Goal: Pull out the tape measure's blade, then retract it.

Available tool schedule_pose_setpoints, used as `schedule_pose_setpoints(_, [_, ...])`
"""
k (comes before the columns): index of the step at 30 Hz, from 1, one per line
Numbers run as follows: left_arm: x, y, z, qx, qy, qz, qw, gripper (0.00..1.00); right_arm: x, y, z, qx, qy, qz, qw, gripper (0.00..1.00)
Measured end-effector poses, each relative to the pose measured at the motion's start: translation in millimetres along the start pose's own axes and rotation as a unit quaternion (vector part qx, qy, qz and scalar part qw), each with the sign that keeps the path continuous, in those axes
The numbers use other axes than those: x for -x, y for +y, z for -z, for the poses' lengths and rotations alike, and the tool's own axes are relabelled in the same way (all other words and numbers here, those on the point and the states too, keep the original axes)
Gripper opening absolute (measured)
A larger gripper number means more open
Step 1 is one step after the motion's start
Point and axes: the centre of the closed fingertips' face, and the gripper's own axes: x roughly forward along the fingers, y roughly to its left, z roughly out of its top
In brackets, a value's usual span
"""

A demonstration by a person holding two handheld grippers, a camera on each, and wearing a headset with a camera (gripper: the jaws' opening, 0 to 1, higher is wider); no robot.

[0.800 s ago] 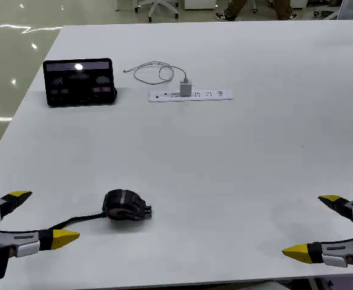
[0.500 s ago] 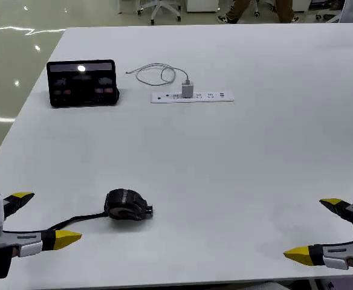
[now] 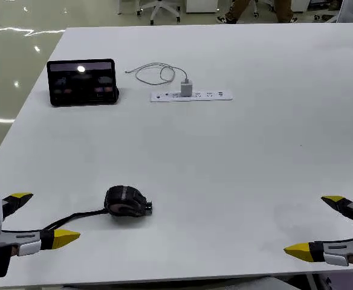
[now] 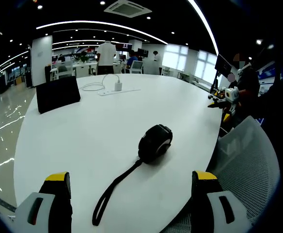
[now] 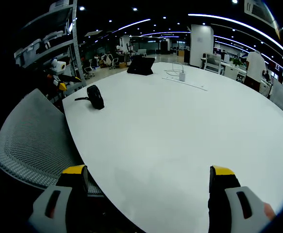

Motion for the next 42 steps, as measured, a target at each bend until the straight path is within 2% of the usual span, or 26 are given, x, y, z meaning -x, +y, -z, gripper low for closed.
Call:
schedule_pose_setpoints(10, [-0.8,-4.3,-5.4,-0.011,-0.005,0.01,0.9999,1.0,2.0,-1.3,-5.1,0.008,-0.008,0.007,0.9999,1.0])
schedule_pose_setpoints(15, [-2.3,-2.4,2.0,-0.015,0.014,0.003,0.9998,1.0,2.3,-3.0,-6.2,0.011,-0.01,0.009,0.9998,1.0])
schedule_pose_setpoints(18, [-3.7,-4.6,-0.3,-0.024,0.008,0.002,0.9997,1.0,2.3,-6.5,-10.7,0.026,-0.021,0.014,0.9993,1.0])
schedule_pose_setpoints(20, [-5.3,-8.2,-3.1,-0.026,0.008,0.009,0.9996,1.0,1.4,-11.7,-17.3,0.05,-0.036,0.022,0.9979,1.0])
schedule_pose_setpoints(22, [-8.1,-11.2,-6.8,-0.035,0.002,0.017,0.9992,1.0,0.2,-14.9,-17.4,0.051,-0.031,0.022,0.998,1.0])
schedule_pose_setpoints(23, [-9.1,-11.9,-6.8,-0.042,0.004,0.02,0.9989,1.0,-0.7,-16.6,-18.2,0.051,-0.029,0.023,0.998,1.0])
schedule_pose_setpoints(24, [-9.8,-16.7,-1.6,-0.044,0.023,0.039,0.998,1.0,-1.5,-18.3,-19.3,0.052,-0.027,0.022,0.998,1.0])
schedule_pose_setpoints(25, [-10.9,-13.7,-1.3,-0.045,0.026,0.033,0.9981,1.0,-1.9,-19.0,-20.4,0.052,-0.027,0.022,0.998,1.0])
schedule_pose_setpoints(26, [-10.9,-8.9,1.8,-0.052,0.04,0.027,0.9975,1.0,-2.9,-20.2,-22.3,0.053,-0.03,0.022,0.9979,1.0])
schedule_pose_setpoints(27, [-11.1,-5.9,1.0,-0.054,0.041,0.023,0.9974,1.0,-3.4,-20.5,-23.2,0.056,-0.03,0.022,0.9977,1.0])
schedule_pose_setpoints(29, [-10.8,-3.0,-2.6,-0.049,0.041,0.022,0.9977,1.0,-5.1,-21.3,-25.6,0.053,-0.031,0.019,0.9979,1.0])
schedule_pose_setpoints(30, [-11.0,-3.7,-5.9,-0.054,0.035,0.026,0.9976,1.0,-5.6,-20.3,-26.2,0.052,-0.031,0.015,0.9981,1.0])
schedule_pose_setpoints(31, [-12.4,-5.9,-14.5,-0.075,0.015,0.035,0.9964,1.0,-6.2,-17.7,-28.2,0.053,-0.033,0.008,0.998,1.0])
schedule_pose_setpoints(32, [-12.4,-6.1,-16.0,-0.082,0.015,0.035,0.9959,1.0,-7.0,-16.7,-29.6,0.054,-0.034,0.006,0.9979,1.0])
schedule_pose_setpoints(33, [-13.0,-6.1,-16.9,-0.084,0.016,0.035,0.9957,1.0,-7.8,-15.6,-31.1,0.055,-0.034,0.003,0.9979,1.0])
schedule_pose_setpoints(35, [-16.7,-10.9,-18.6,-0.081,0.024,0.052,0.995,1.0,-10.7,-14.1,-33.3,0.059,-0.03,0.001,0.9978,1.0])
schedule_pose_setpoints(37, [-21.3,-14.2,-20.9,-0.091,0.028,0.061,0.9935,1.0,-13.6,-13.0,-36.4,0.063,-0.03,-0.003,0.9976,1.0])
schedule_pose_setpoints(40, [-27.5,-20.6,-16.6,-0.119,0.061,0.082,0.9876,0.99,-17.1,-10.6,-44.6,0.073,-0.037,-0.008,0.9966,1.0])
schedule_pose_setpoints(42, [-33.8,-22.7,-13.9,-0.114,0.076,0.091,0.9864,1.0,-19.9,-9.0,-48.5,0.071,-0.039,-0.014,0.9966,1.0])
